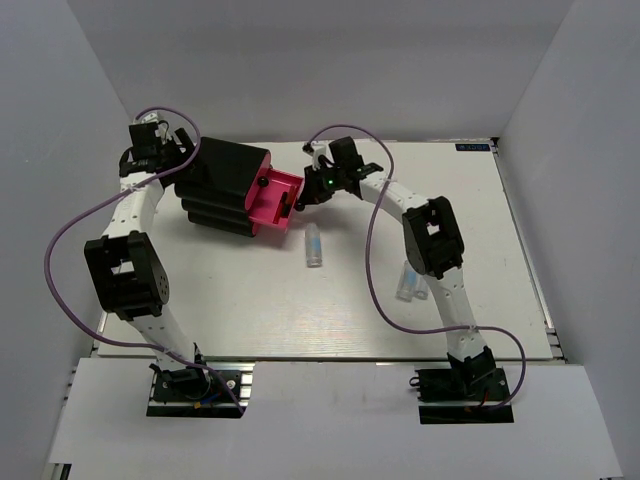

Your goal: Organize the makeup

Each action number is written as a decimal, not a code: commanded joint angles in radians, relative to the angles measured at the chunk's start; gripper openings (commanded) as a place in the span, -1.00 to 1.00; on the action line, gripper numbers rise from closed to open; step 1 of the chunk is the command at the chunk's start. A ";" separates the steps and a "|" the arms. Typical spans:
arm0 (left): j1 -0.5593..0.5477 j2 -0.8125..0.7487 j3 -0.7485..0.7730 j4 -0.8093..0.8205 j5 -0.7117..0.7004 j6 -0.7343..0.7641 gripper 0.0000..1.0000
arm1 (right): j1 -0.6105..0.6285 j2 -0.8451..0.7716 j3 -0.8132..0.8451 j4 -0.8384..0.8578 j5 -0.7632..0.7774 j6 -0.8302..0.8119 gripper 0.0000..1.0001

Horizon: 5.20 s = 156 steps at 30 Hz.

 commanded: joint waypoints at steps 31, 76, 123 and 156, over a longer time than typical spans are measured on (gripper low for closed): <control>-0.020 0.027 -0.154 -0.015 0.175 -0.043 0.82 | 0.127 0.190 0.235 0.396 -0.104 0.161 -1.00; 0.007 0.012 -0.125 -0.040 0.134 -0.096 0.87 | 0.105 0.090 0.027 0.342 -0.049 -0.007 -0.77; -0.025 -0.387 -0.053 -0.182 0.001 -0.092 0.96 | -0.080 -0.358 -0.519 0.318 -0.187 -0.181 0.13; -0.872 0.213 0.154 -0.417 -0.399 -0.284 0.52 | -0.338 -0.818 -0.987 0.241 0.256 -0.124 -0.19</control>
